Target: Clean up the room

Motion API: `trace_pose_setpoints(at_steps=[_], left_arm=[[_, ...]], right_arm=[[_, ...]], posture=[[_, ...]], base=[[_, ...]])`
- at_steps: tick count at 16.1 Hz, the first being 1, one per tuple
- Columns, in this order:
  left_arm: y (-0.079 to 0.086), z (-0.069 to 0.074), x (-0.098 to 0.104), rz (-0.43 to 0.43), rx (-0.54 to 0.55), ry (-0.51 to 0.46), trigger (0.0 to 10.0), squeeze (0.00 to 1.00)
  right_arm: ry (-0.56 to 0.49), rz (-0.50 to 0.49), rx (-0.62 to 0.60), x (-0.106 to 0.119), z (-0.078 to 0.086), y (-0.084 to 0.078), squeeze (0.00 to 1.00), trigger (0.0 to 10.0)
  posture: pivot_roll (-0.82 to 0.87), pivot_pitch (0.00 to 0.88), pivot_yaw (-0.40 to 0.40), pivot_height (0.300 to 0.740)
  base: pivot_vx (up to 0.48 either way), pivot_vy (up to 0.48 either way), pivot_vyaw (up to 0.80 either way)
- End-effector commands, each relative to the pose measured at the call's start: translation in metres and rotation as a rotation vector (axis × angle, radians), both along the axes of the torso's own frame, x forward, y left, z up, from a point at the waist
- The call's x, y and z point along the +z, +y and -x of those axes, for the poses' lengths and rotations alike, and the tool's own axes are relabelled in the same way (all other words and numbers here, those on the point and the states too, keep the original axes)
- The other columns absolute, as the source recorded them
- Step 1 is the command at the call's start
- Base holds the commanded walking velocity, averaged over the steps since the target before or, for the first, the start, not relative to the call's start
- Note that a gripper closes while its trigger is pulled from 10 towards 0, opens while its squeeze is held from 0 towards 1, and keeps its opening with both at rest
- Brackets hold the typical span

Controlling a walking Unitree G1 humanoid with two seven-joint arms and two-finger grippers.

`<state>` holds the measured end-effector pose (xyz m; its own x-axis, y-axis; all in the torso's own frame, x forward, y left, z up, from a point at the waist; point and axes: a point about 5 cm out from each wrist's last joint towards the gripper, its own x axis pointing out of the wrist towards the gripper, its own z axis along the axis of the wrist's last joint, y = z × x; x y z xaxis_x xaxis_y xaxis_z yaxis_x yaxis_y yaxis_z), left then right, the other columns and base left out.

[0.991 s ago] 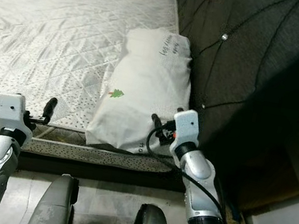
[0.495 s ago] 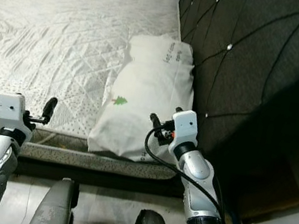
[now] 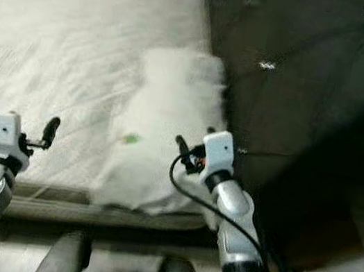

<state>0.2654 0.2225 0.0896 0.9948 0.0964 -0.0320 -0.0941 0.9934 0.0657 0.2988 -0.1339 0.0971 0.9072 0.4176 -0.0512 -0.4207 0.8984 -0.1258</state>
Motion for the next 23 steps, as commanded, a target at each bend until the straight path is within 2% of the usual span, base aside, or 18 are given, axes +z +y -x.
trace_pose_setpoints(at_steps=[1,6,11,13,20,23], left_arm=[[-0.011,0.0,-0.005,0.021,-0.031,0.017,10.0,0.0],[-0.012,0.002,-0.008,0.028,-0.015,0.039,10.0,0.0],[-0.008,0.012,-0.012,0.014,-0.001,0.076,10.0,0.0],[-0.006,0.014,-0.013,0.008,0.001,0.083,10.0,0.0],[-0.001,0.019,-0.012,-0.011,0.013,0.11,10.0,0.0],[-0.001,0.019,-0.011,-0.012,0.016,0.116,10.0,0.0]], right_arm=[[0.01,0.017,-0.013,-0.002,0.001,-0.007,0.0,10.0],[0.026,0.015,0.011,-0.006,0.002,-0.006,0.0,10.0],[0.084,0.05,0.073,-0.022,0.01,0.005,0.0,10.0],[0.121,0.086,0.085,-0.03,0.01,0.006,0.0,10.0],[0.196,0.153,0.07,-0.039,-0.005,0.008,0.0,10.0],[0.177,0.118,-0.022,-0.034,-0.015,0.01,0.0,10.0]], posture=[[0.03,0.08,-0.07,0.64],[0.03,0.082,-0.069,0.64],[0.06,0.114,-0.069,0.572],[0.07,0.118,-0.069,0.562],[0.09,0.128,-0.063,0.562],[0.09,0.129,-0.06,0.562]], base=[[0.394,0.0,0.0],[0.054,0.0,0.0],[0.0,0.0,0.0],[0.0,0.0,0.0],[0.0,0.0,0.0],[0.0,0.0,0.0]])
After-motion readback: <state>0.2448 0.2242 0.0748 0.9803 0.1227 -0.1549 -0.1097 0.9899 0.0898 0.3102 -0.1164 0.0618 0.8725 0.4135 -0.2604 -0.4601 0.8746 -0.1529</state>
